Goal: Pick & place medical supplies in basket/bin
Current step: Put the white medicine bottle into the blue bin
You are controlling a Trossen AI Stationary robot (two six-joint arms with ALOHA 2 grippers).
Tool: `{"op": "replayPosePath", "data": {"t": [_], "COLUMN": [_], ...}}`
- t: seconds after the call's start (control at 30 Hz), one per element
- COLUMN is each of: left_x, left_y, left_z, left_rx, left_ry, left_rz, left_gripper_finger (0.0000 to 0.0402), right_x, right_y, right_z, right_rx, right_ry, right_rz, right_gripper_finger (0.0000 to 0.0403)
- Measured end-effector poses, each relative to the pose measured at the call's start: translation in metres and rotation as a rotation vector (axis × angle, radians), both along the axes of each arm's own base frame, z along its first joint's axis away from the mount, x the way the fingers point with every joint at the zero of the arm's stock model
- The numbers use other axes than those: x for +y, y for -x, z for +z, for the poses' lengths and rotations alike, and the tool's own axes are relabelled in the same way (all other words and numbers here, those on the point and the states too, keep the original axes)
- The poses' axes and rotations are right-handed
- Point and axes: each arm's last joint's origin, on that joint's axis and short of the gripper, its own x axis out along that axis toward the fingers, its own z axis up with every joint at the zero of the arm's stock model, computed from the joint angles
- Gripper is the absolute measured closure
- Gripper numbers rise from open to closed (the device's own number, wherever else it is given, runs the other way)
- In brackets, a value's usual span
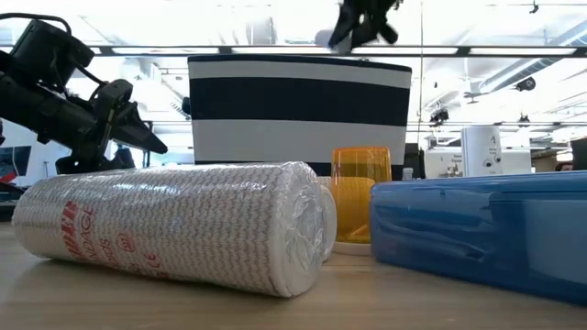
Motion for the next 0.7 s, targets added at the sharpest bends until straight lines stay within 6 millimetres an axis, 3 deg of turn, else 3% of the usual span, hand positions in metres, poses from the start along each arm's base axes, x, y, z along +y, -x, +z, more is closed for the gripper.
{"op": "replayPosePath", "data": {"t": [0.1,0.23,0.57,0.7], "left_x": [0.0,0.0,0.0,0.0], "left_y": [0.0,0.0,0.0,0.0], "left_z": [0.0,0.0,0.0,0.0], "left_rx": [0.0,0.0,-0.001,0.0], "left_ry": [0.0,0.0,0.0,0.0], "left_rz": [0.0,0.0,0.001,0.0], "left_gripper_finger": [0.0091,0.0091,0.0091,0.0091], "right_x": [-0.004,-0.004,-0.008,-0.009], "right_y": [-0.006,-0.008,-0.013,-0.014], "right_z": [-0.01,-0.003,-0.01,-0.021], "right_rx": [0.031,-0.003,0.037,0.143], "right_ry": [-0.038,-0.007,-0.013,0.002], "right_rz": [0.01,0.021,0.025,0.032], "right_gripper_finger": [0.0247,0.0255,0.0254,0.0214]}}
